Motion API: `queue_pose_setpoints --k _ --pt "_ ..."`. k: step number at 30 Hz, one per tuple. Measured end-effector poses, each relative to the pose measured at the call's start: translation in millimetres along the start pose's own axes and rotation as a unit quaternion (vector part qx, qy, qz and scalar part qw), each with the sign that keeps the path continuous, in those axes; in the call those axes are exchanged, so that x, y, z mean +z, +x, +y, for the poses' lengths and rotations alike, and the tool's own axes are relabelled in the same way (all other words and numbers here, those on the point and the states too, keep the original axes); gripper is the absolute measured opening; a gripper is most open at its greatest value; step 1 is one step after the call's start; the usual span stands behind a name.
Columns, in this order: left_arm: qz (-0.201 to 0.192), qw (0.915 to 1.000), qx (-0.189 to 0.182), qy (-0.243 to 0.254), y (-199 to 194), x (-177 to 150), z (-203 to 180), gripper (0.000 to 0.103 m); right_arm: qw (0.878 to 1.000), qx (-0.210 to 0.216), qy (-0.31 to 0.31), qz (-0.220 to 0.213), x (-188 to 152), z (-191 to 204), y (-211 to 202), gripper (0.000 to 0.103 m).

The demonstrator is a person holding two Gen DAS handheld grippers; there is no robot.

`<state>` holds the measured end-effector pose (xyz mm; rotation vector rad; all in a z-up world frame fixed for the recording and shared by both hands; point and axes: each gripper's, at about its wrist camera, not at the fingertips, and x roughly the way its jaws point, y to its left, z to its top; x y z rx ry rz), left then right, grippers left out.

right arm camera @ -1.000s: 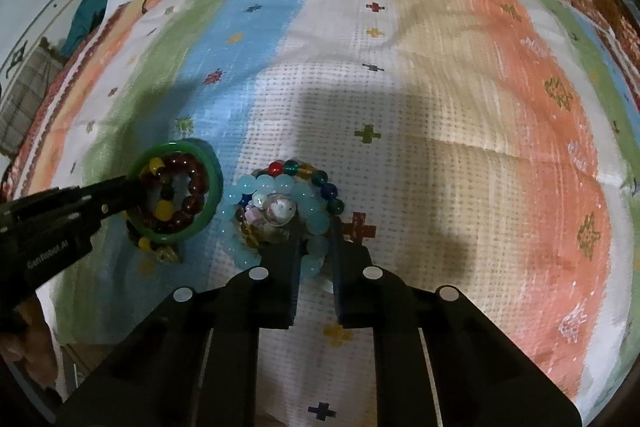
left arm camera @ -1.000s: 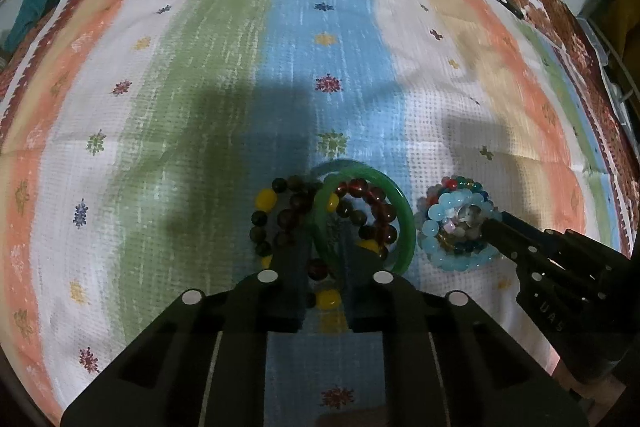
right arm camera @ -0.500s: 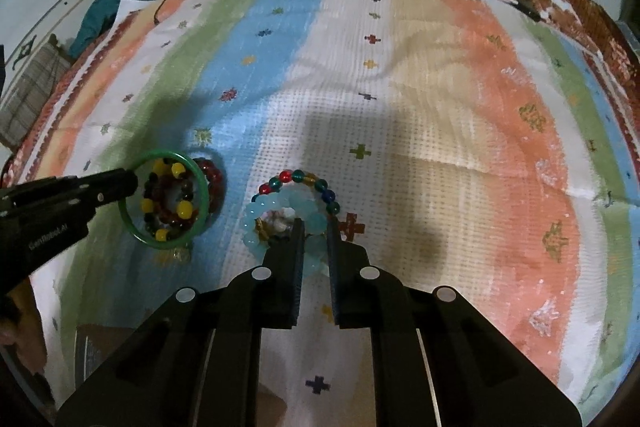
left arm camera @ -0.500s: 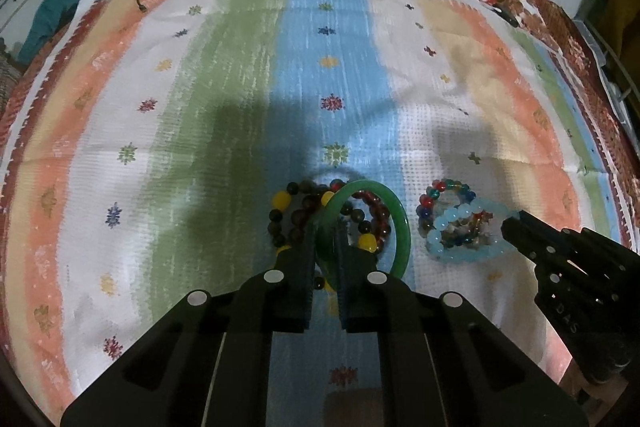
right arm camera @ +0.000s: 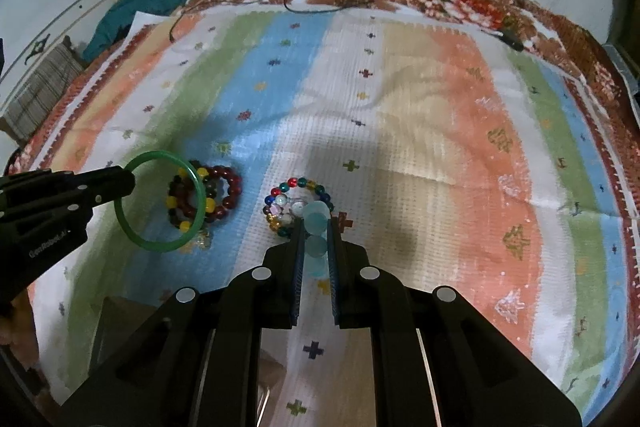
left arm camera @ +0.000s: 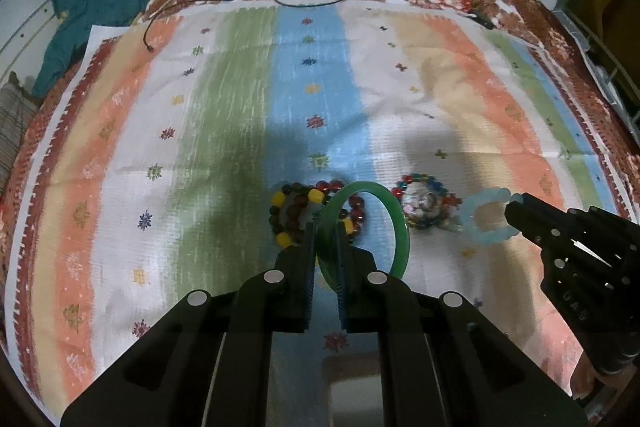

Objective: Organize jewelry
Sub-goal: 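Lift the green bangle with the left tool while the right tool carries the blue bracelet over the tin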

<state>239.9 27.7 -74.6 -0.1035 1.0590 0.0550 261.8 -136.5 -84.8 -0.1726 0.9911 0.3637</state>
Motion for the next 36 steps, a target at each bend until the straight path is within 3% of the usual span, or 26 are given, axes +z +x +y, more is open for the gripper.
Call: queue_pose_setpoints --k 23,36 --pt "-0.039 0.9991 -0.012 0.007 -64.6 -34.7 -8.1 0.008 0.997 0.012 -0.026 -0.073 -23.9 28.0 -83.4 0.012" --pt "-0.054 0.9982 -0.017 0.018 -95.1 -63.4 -10.2 0.009 0.996 0.027 -0.030 -0.074 -50.4 39.6 -106.8 0.012"
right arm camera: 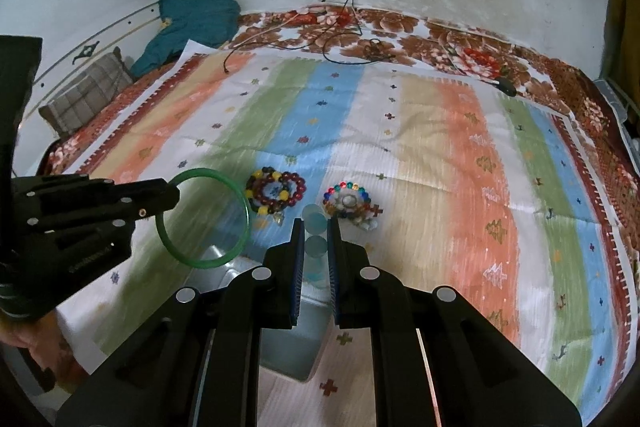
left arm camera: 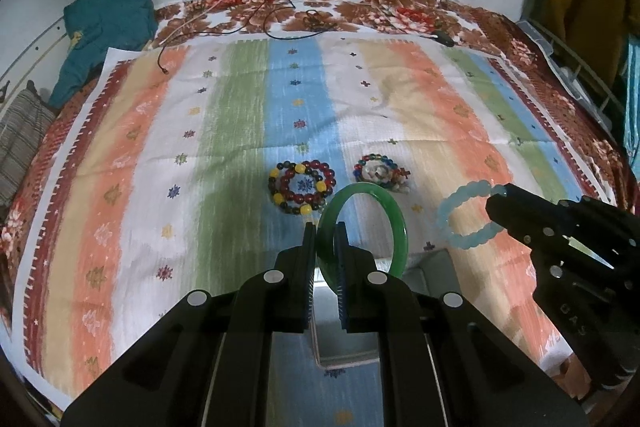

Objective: Organize jewelry
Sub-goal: 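Lift the green bangle with the left tool while the right tool carries the blue bracelet over the tin, then lower both bracelets into the silver tin and open both tools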

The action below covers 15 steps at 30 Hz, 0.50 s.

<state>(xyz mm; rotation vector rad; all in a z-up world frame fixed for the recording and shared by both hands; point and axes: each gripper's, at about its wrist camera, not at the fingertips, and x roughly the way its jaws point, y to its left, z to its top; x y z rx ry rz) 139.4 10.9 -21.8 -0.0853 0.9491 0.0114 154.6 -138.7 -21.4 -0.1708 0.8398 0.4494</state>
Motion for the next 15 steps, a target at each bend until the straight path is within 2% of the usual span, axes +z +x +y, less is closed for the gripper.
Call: queue_pose_setpoints --k 8,15 --pt "0.002 0.9999 0.010 0.004 -7.1 -13.9 0.6 0.009 1.000 0.010 0.000 0.003 -13.5 6.7 -10.6 0.012" --pt "0.001 1.0000 0.005 0.003 -13.6 -20.8 -1.2 0.009 1.000 0.018 0.002 0.011 -21.5 9.3 -12.2 0.012"
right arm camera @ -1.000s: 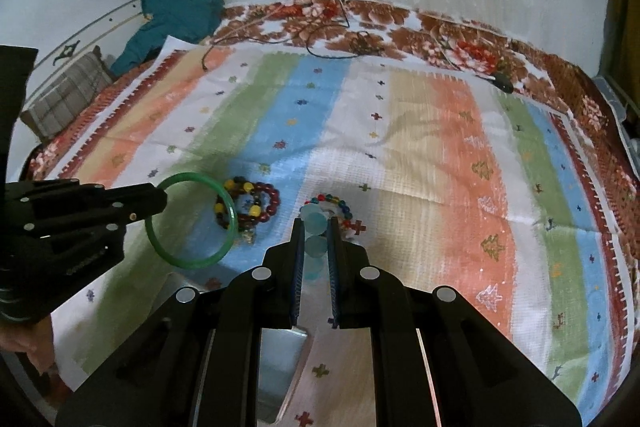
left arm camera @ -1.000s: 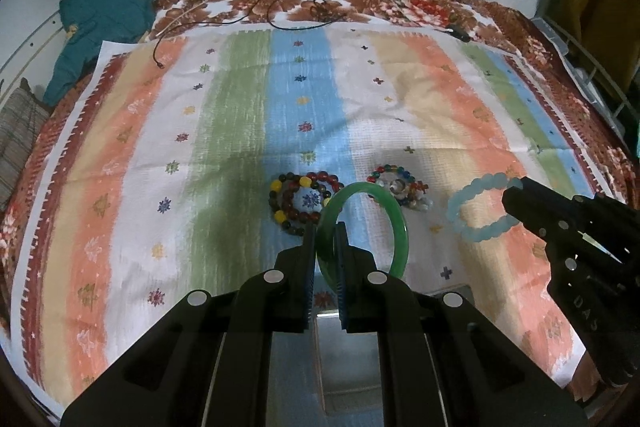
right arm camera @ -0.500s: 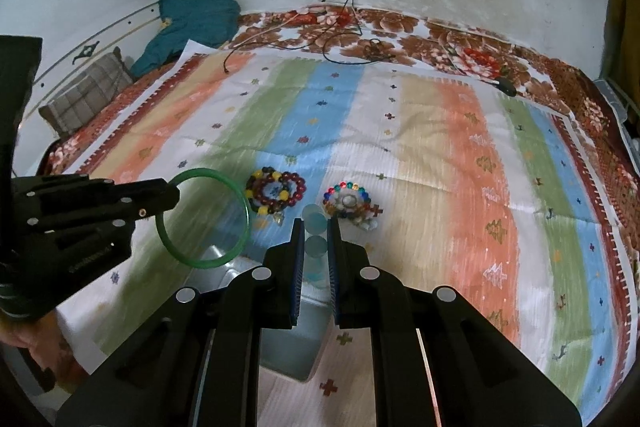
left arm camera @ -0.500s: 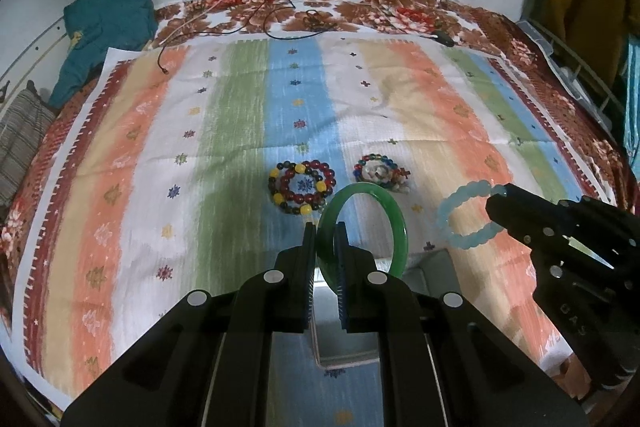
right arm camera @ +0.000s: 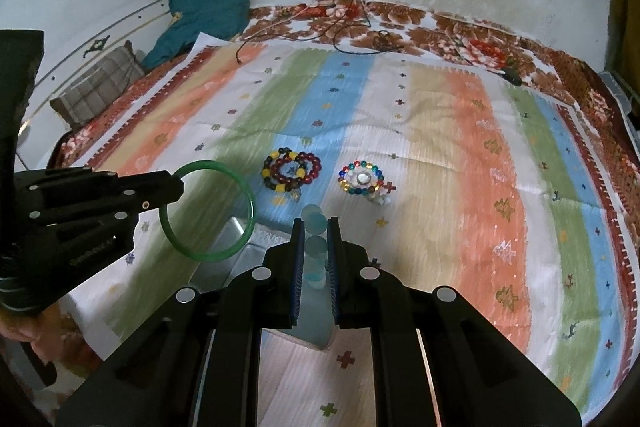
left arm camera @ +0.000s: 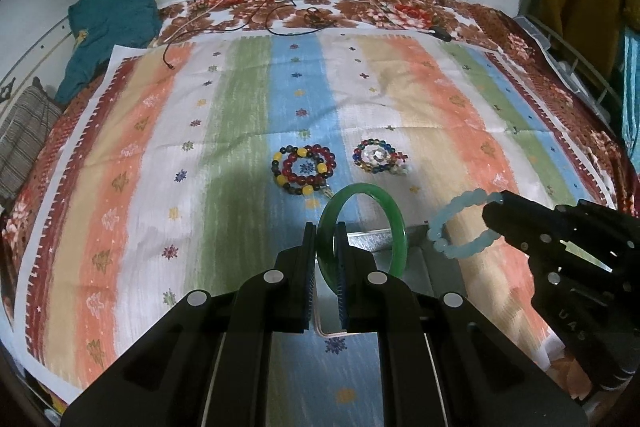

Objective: Organize jewelry
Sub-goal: 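Lower both bracelets into the silver tin and open both tools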

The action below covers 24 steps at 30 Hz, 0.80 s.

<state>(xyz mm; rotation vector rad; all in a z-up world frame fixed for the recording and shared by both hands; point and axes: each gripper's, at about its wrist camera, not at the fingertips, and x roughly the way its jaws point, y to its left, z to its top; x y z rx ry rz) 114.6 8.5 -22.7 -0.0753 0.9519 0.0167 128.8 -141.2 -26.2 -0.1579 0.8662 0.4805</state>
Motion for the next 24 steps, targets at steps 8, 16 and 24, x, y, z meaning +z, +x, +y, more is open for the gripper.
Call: queue_pose_setpoints --k 8,16,24 --pt "0.004 0.9999 0.004 0.013 -1.9 -4.3 -8.3 0.023 1.000 -0.017 0.009 0.004 -3.5 -6.1 0.7 0.025" --pt "0.000 0.9995 0.025 0.021 -1.2 -2.1 -4.8 0.032 1.000 -0.021 0.020 0.010 -1.4 -16.5 5.3 0.036" --pt "0.000 0.9987 0.044 0.026 5.1 1.2 2.5 0.038 0.999 -0.030 0.027 0.020 1.2 -26.8 15.2 0.047"
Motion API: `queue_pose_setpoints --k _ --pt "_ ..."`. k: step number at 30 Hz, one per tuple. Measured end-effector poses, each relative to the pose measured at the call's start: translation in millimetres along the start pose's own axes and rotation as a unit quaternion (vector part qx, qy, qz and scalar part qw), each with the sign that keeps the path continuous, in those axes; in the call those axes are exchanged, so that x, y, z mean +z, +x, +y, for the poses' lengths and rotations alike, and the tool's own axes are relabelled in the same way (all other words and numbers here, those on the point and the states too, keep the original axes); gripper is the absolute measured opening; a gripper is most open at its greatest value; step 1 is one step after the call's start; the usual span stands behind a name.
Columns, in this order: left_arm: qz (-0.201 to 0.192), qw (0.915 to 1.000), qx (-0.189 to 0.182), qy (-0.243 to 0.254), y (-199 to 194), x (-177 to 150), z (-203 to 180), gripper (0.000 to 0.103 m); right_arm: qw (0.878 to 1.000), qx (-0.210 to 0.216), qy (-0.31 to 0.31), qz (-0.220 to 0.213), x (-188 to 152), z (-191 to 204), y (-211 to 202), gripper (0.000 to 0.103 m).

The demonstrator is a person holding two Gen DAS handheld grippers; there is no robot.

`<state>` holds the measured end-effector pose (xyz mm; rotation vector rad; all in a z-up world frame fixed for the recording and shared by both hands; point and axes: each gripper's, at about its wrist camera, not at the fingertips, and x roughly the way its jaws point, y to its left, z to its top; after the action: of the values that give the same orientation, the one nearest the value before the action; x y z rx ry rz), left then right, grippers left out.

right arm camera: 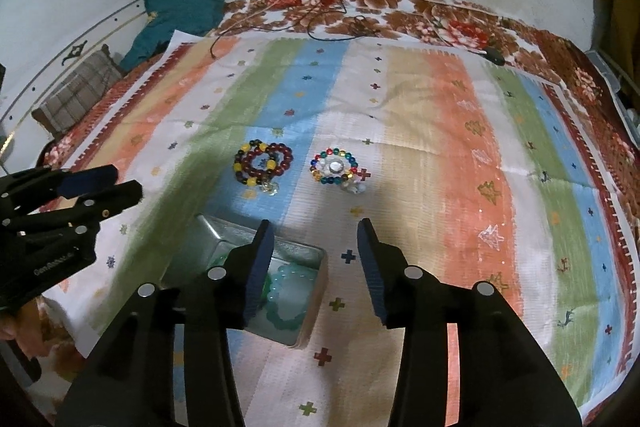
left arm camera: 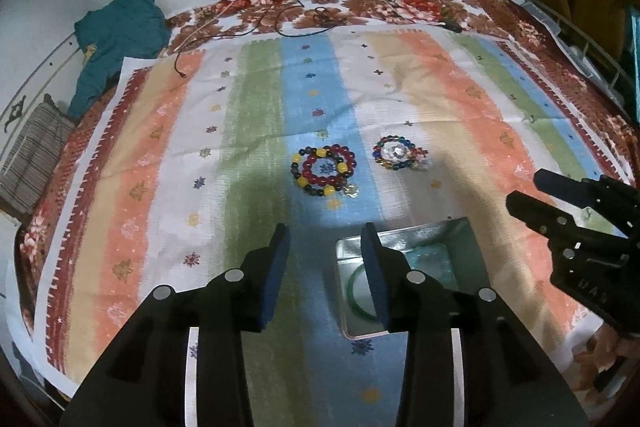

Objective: Organize jewelry
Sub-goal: 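Lower both bracelets into the silver tin and open both tools, then move both tools toward the remaining bead bracelets on the cloth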

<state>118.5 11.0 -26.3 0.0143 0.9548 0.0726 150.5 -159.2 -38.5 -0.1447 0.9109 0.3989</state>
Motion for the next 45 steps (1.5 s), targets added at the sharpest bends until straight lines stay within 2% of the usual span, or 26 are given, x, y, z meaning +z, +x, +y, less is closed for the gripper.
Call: queue_pose_setpoints --k 5,12,19,28,33,39,45 --pt "0.004 1.0000 0.007 -0.004 7.5 3.4 4.7 0.045 1.000 -0.005 0.000 0.006 4.4 -4.0 8.6 0.054" --pt "0.015 0.9981 -0.009 -0.059 23.4 17.7 17.4 0.053 1.000 -0.012 0.012 0.010 14.0 -11.8 21.4 0.065" --pt "0.034 0.9979 0.005 -0.054 49.1 24.2 18.0 0.058 0.999 -0.012 0.030 0.016 22.5 -20.0 35.5 0.077" --pt "0.050 0.9974 0.037 -0.035 79.4 30.7 22.7 0.063 0.999 -0.016 0.039 0.031 27.6 -28.4 57.7 0.078" --pt "0.064 0.9959 0.026 -0.059 94.7 35.4 31.5 0.064 0.998 -0.012 0.053 0.037 33.6 -35.4 69.3 0.078" --pt "0.072 0.9949 0.028 -0.065 109.0 38.5 35.8 0.064 0.997 -0.017 0.053 0.051 37.1 -38.1 85.8 0.078" --pt "0.079 0.9933 0.016 -0.083 122.8 43.1 42.6 0.064 0.997 -0.020 0.054 0.058 42.4 -41.0 102.4 0.078"
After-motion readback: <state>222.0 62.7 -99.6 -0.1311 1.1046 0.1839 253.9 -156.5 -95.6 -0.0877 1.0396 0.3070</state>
